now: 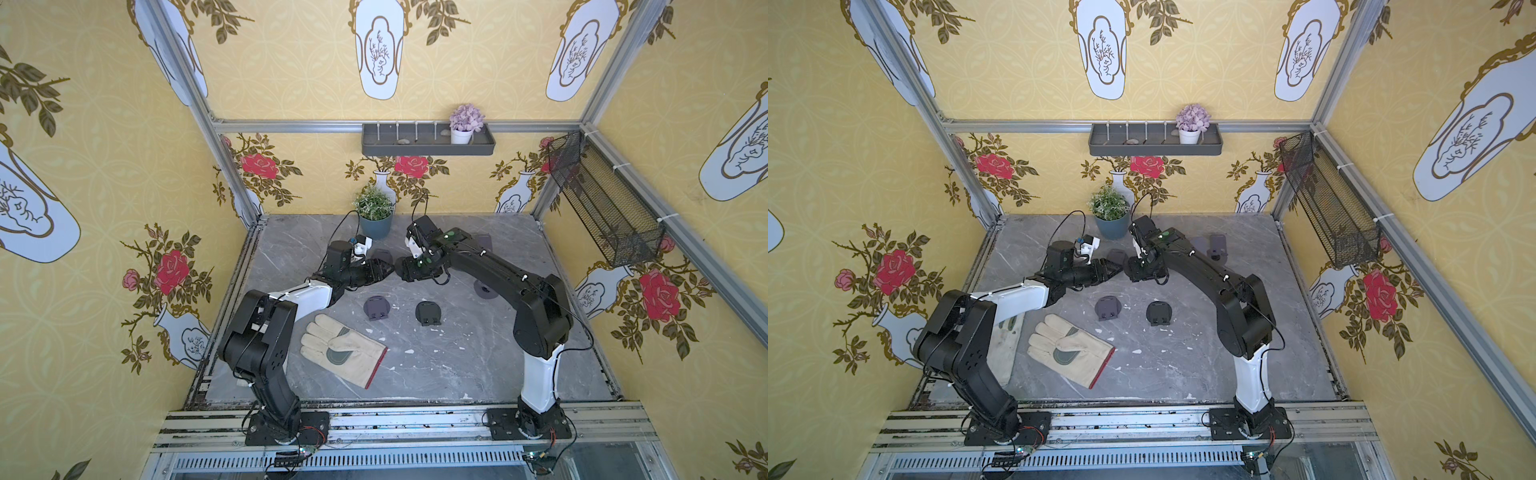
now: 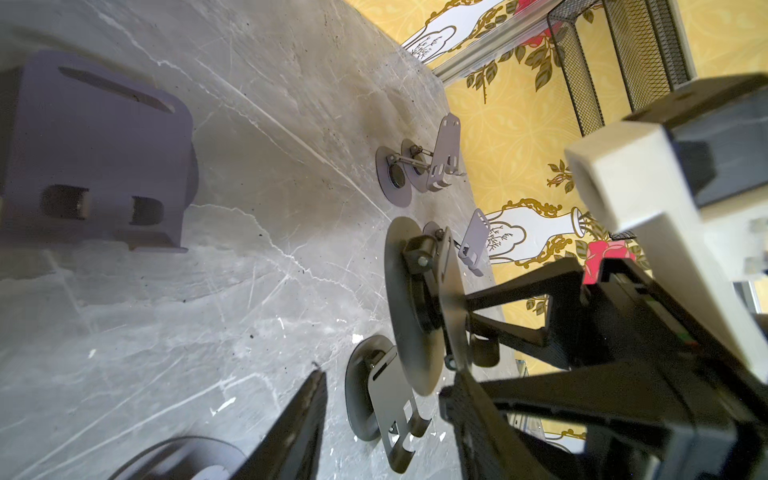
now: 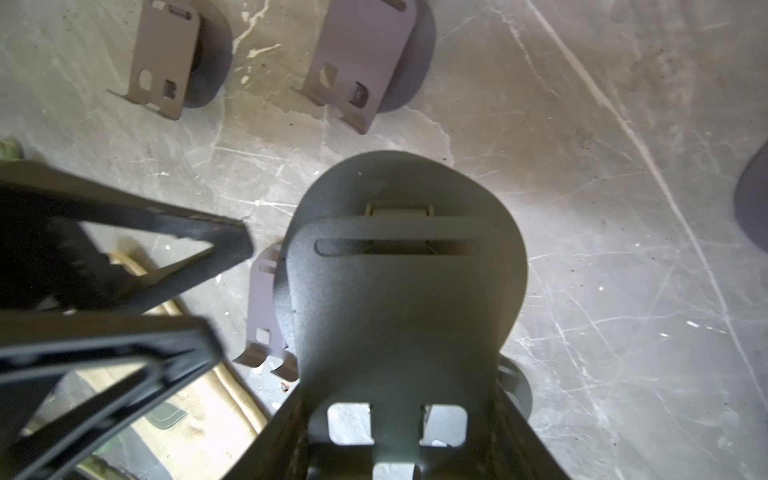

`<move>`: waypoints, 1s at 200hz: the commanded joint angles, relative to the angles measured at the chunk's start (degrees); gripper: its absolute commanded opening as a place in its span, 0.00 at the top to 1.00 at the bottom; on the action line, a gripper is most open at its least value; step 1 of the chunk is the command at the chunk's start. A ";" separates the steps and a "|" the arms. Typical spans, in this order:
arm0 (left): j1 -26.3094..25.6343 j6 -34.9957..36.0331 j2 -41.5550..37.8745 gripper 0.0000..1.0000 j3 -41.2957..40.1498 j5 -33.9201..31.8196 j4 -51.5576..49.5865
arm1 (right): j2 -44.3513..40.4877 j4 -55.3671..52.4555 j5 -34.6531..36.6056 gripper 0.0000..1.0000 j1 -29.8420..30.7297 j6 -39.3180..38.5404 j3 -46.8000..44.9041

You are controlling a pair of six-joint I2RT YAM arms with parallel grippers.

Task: Open the phone stand

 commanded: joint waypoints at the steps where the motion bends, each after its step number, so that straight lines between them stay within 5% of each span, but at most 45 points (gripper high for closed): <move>1: 0.27 0.18 0.75 0.51 -0.47 1.12 1.96 | -1.02 2.65 -0.20 0.58 0.66 0.09 0.49; 76: 1.48 -0.98 1.79 0.55 -1.85 2.84 4.61 | -1.51 5.88 -2.58 0.56 3.39 -1.24 0.21; 115: 1.50 -7.12 2.42 0.57 -4.62 7.43 15.08 | 0.06 6.56 -3.01 0.56 4.27 -1.02 2.25; 128: 1.50 -9.90 2.60 0.66 -5.85 8.80 19.29 | 1.05 6.29 -2.97 0.57 4.40 -1.22 3.72; 156: 1.47 -12.88 2.66 1.00 -7.41 9.99 23.43 | 2.59 5.58 -2.31 0.57 4.40 -1.30 6.23; 200: 1.50 -10.88 1.18 1.00 -7.90 9.42 20.87 | 3.24 4.85 -2.46 0.57 4.27 -1.18 6.99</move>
